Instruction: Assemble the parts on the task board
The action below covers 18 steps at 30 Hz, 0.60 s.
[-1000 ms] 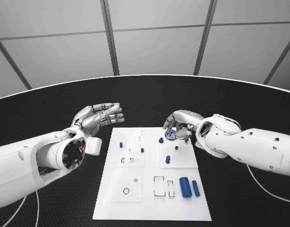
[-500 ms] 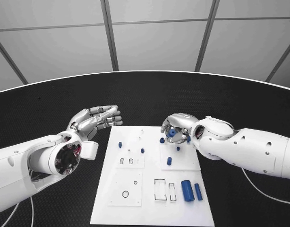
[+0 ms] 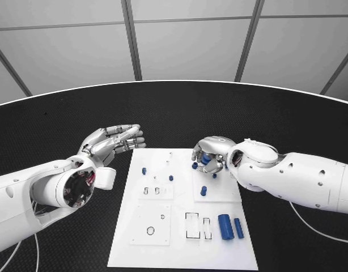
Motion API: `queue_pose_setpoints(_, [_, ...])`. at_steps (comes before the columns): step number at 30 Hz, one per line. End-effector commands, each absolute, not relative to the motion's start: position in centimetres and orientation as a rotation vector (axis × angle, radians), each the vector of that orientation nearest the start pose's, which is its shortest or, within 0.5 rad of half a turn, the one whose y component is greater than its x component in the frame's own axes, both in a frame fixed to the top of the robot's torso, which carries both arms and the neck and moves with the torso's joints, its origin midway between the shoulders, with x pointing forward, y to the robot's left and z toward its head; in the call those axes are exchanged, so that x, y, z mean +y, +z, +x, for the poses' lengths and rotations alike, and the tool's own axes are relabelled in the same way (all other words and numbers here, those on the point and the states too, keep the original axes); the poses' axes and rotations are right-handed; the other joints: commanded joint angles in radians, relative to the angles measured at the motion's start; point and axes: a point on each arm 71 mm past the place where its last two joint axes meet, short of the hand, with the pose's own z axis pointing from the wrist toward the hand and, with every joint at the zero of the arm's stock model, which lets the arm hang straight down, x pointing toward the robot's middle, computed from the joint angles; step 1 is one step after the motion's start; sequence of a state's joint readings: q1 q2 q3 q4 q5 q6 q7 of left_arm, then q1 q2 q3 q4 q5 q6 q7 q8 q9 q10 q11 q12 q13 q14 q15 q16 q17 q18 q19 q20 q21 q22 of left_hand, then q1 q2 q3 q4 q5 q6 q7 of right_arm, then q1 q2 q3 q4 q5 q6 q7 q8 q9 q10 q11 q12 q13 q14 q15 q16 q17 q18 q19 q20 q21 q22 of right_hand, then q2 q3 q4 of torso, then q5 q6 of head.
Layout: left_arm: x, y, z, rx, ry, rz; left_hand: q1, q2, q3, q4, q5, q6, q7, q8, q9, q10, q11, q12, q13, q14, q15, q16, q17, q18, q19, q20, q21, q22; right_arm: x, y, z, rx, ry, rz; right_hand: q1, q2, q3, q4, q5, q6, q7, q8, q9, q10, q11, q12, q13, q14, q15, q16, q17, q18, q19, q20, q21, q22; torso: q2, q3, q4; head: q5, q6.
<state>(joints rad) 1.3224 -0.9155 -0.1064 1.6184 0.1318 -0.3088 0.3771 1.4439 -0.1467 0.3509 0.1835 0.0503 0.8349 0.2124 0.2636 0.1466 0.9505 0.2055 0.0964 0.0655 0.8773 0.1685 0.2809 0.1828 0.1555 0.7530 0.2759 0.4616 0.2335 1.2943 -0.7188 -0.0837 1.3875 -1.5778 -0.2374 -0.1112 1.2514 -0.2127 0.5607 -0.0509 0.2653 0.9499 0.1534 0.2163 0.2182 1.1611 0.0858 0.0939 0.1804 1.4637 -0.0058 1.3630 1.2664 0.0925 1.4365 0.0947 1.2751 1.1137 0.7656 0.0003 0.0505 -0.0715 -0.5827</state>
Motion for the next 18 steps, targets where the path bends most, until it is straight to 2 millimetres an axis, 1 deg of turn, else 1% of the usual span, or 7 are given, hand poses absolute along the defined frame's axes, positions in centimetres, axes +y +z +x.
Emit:
queue_pose_setpoints(1, [21.95, -14.22, 48.36, 1.396, -1.589, -1.187, -0.011, 0.002, 0.003, 0.003, 0.002, -0.002, 0.04, -0.007, -0.002, -0.006, -0.001, -0.007, -0.001, -0.008, 0.0, -0.007, 0.0, 0.017, -0.009, 0.0, 0.006, 0.001, -17.25, -16.37, 51.91, 1.637, 0.526, -0.347, -0.001, -0.008, -0.001, 0.007, -0.002, -0.005, -0.003, 0.007, 0.002, -0.002, -0.001, -0.003, 0.002, 0.063, 0.004, 0.008, 0.004, -0.01, 0.01, 0.0, 0.008, 0.006, 0.006, 0.0007, 0.0043, -0.003, 0.003])
queue_pose_setpoints(3, [21.96, -14.22, 48.37, 1.398, -1.59, -1.188, -0.011, 0.002, 0.003, 0.003, 0.002, -0.002, 0.04, -0.007, -0.002, -0.006, -0.001, -0.007, -0.001, -0.008, 0.0, -0.007, 0.0, 0.017, -0.009, 0.0, 0.006, 0.001, -17.23, -16.36, 51.96, 1.635, 0.523, -0.347, -0.001, -0.008, 0.0, 0.008, -0.002, -0.005, -0.003, 0.008, 0.003, 0.0, -0.001, -0.003, 0.003, 0.063, 0.003, 0.009, 0.004, -0.011, 0.011, 0.0, 0.012, 0.012, 0.007, 0.0002, 0.0052, -0.003, 0.004])
queue_pose_setpoints(5, [21.96, -14.22, 48.37, 1.399, -1.59, -1.188, -0.012, 0.002, 0.003, 0.003, 0.002, -0.003, 0.041, -0.007, -0.002, -0.007, 0.0, -0.008, -0.001, -0.009, 0.0, -0.008, -0.001, 0.017, -0.011, 0.001, 0.006, 0.002, -17.25, -16.38, 52.02, 1.635, 0.52, -0.345, 0.0, -0.007, 0.001, 0.01, -0.002, -0.005, -0.004, 0.009, 0.004, 0.003, -0.003, 0.0, 0.004, 0.062, 0.003, 0.009, 0.003, -0.013, 0.015, 0.0, 0.021, 0.026, 0.01, 0.0009, 0.0051, -0.003, 0.006])
queue_pose_setpoints(7, [21.97, -14.21, 48.36, 1.401, -1.591, -1.188, -0.012, 0.002, 0.003, 0.003, 0.002, -0.003, 0.041, -0.007, -0.002, -0.007, 0.0, -0.008, -0.001, -0.009, 0.0, -0.008, -0.001, 0.017, -0.011, 0.001, 0.006, 0.002, -17.28, -16.4, 52.07, 1.636, 0.515, -0.344, 0.001, -0.007, 0.002, 0.01, -0.001, -0.004, -0.004, 0.01, 0.005, 0.005, -0.003, 0.001, 0.005, 0.062, 0.002, 0.011, 0.004, -0.013, 0.015, -0.001, 0.023, 0.028, 0.013, 0.0008, 0.0057, -0.004, 0.009])
queue_pose_setpoints(13, [22.01, -14.18, 48.36, 1.402, -1.591, -1.189, -0.014, 0.002, 0.003, 0.004, 0.002, -0.003, 0.041, -0.008, -0.002, -0.008, 0.0, -0.009, -0.001, -0.01, 0.0, -0.008, -0.001, 0.017, -0.012, 0.001, 0.006, 0.002, -17.31, -16.42, 52.14, 1.639, 0.507, -0.339, 0.003, -0.004, 0.005, 0.012, 0.0, -0.003, -0.006, 0.013, 0.007, 0.012, -0.005, 0.004, 0.007, 0.062, 0.001, 0.014, 0.006, -0.014, 0.015, -0.002, 0.028, 0.033, 0.02, 0.0024, 0.0047, -0.003, 0.012])
queue_pose_setpoints(16, [22.02, -14.17, 48.37, 1.403, -1.591, -1.189, -0.015, 0.002, 0.002, 0.004, 0.002, -0.004, 0.041, -0.008, -0.002, -0.009, 0.001, -0.01, -0.001, -0.011, 0.001, -0.009, -0.001, 0.017, -0.013, 0.001, 0.007, 0.002, -17.35, -16.44, 52.18, 1.642, 0.502, -0.336, 0.004, -0.004, 0.006, 0.013, 0.0, 0.0, -0.007, 0.015, 0.009, 0.012, -0.006, 0.004, 0.008, 0.061, 0.001, 0.015, 0.005, -0.014, 0.015, -0.002, 0.029, 0.034, 0.022, 0.0027, 0.0051, -0.003, 0.014])
queue_pose_setpoints(18, [22.03, -14.16, 48.37, 1.403, -1.591, -1.189, -0.015, 0.002, 0.002, 0.004, 0.002, -0.004, 0.041, -0.008, -0.002, -0.009, 0.001, -0.011, -0.001, -0.012, 0.001, -0.01, -0.001, 0.018, -0.014, 0.001, 0.007, 0.002, -17.38, -16.45, 52.2, 1.644, 0.499, -0.335, 0.005, -0.002, 0.007, 0.014, -0.001, 0.003, -0.008, 0.018, 0.011, 0.013, -0.007, 0.005, 0.009, 0.061, 0.0, 0.016, 0.005, -0.014, 0.015, -0.002, 0.03, 0.037, 0.023, 0.0037, 0.006, -0.003, 0.014])
